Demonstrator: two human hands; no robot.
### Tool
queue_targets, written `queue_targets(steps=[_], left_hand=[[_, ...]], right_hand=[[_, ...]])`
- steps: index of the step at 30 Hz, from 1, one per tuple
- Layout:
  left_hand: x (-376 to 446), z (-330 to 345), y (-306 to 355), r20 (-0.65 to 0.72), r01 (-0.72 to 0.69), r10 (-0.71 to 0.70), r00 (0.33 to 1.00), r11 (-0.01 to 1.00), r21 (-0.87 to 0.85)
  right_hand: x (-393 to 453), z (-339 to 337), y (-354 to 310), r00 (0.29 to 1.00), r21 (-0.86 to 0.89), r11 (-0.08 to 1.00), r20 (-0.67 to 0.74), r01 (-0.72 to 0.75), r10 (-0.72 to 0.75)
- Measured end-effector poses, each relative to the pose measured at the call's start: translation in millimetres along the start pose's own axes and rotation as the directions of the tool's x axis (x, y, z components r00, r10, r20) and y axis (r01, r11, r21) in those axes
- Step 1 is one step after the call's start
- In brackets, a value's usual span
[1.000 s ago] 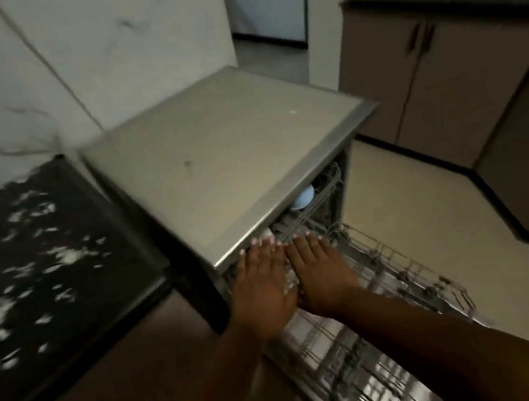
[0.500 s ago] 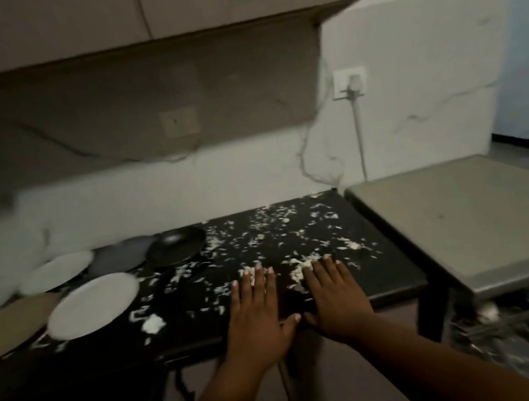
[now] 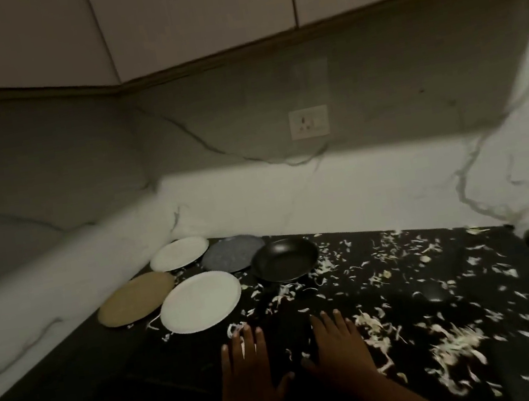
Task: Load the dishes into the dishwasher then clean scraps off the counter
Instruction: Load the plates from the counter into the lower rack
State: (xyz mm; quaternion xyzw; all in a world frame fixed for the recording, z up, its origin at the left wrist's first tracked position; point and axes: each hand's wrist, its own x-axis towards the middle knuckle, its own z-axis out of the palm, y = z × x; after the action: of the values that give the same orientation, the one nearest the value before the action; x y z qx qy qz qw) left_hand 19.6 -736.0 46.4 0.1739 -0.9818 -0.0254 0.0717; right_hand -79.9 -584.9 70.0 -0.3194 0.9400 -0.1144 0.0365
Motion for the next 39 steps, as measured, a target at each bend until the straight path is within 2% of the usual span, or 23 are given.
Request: queue_targets(steps=[2, 5, 7, 9, 11, 12, 13, 15, 16, 17, 19, 21, 23, 25, 28, 31, 34, 35, 37, 39], left_hand=[[13, 11, -8, 0.021, 0.023, -0.024, 0.999, 0.998, 0.054], [29, 14, -12, 0.024, 0.120, -0.125, 0.992, 0.982, 0.145], [36, 10, -15, -0.052, 0.195, -0.190, 0.980, 0.972, 0.133], [45, 10, -17, -0.091, 0.255, -0.242, 0.966, 0.951, 0.176], [49, 12, -17, -0.092, 0.298, -0.287, 0.953, 0.943, 0.147], [49, 15, -18, -0.081, 0.297, -0.288, 0.954, 0.943, 0.152], [49, 20, -19, -0.045, 0.304, -0.300, 0.953, 0.942, 0.145], [50, 22, -21, -0.072, 0.326, -0.319, 0.945, 0.935, 0.138], [48, 23, -23, -0.049, 0.332, -0.328, 0.943, 0.933, 0.140], [45, 24, -24, 0.038, 0.345, -0.353, 0.935, 0.929, 0.137], [40, 23, -28, 0.069, 0.325, -0.335, 0.940, 0.937, 0.129], [35, 20, -35, 0.049, 0.328, -0.335, 0.941, 0.938, 0.108], [30, 13, -38, 0.034, 0.367, -0.371, 0.928, 0.927, 0.077], [28, 3, -38, 0.006, 0.409, -0.409, 0.912, 0.912, 0.016], [44, -3, -43, 0.038, 0.407, -0.405, 0.913, 0.913, -0.036], [54, -9, -37, 0.029, 0.323, -0.321, 0.947, 0.943, -0.082], [58, -15, -29, -0.093, 0.225, -0.230, 0.969, 0.972, -0.061], [63, -13, -24, -0.128, 0.170, -0.184, 0.975, 0.979, -0.109], [73, -11, -8, -0.174, 0.059, -0.089, 0.981, 0.984, -0.167], [81, -8, 19, -0.234, -0.072, 0.010, 0.972, 0.964, -0.255]], right_hand=[[31, 8, 6, 0.999, 0.059, 0.998, 0.036, 0.014, -0.016], [73, 20, 7, 0.999, 0.170, 0.984, 0.015, 0.045, -0.048], [98, 26, 0, 0.999, 0.277, 0.960, 0.002, 0.048, -0.050], [124, 32, -11, 1.000, 0.402, 0.915, -0.012, 0.019, -0.016], [145, 37, -25, 0.998, 0.578, 0.814, 0.019, -0.059, 0.059], [154, 41, -33, 0.992, 0.682, 0.721, 0.071, -0.124, 0.104], [164, 42, -41, 0.978, 0.785, 0.584, 0.142, -0.206, 0.154], [184, 43, -54, 0.912, 0.908, 0.188, 0.326, -0.375, 0.248], [190, 40, -59, 0.858, 0.884, 0.008, 0.452, -0.467, 0.243], [197, 40, -61, 0.807, 0.831, -0.118, 0.557, -0.544, 0.196], [205, 37, -61, 0.753, 0.748, -0.215, 0.653, -0.628, 0.076], [211, 30, -57, 0.745, 0.732, -0.187, 0.667, -0.655, 0.002], [209, 16, -51, 0.765, 0.764, -0.091, 0.643, -0.638, 0.033], [203, 4, -42, 0.829, 0.841, -0.008, 0.535, -0.541, 0.166], [183, -5, -32, 0.911, 0.929, 0.066, 0.341, -0.364, 0.233], [151, -18, -28, 0.910, 0.951, 0.139, 0.213, -0.277, 0.356], [101, -37, -17, 0.898, 0.960, 0.195, 0.103, -0.202, 0.427], [84, -44, -12, 0.892, 0.961, 0.216, 0.062, -0.175, 0.448], [51, -58, 5, 0.873, 0.927, 0.348, -0.052, -0.139, 0.485], [14, -73, 20, 0.861, 0.847, 0.500, -0.111, -0.180, 0.497]])
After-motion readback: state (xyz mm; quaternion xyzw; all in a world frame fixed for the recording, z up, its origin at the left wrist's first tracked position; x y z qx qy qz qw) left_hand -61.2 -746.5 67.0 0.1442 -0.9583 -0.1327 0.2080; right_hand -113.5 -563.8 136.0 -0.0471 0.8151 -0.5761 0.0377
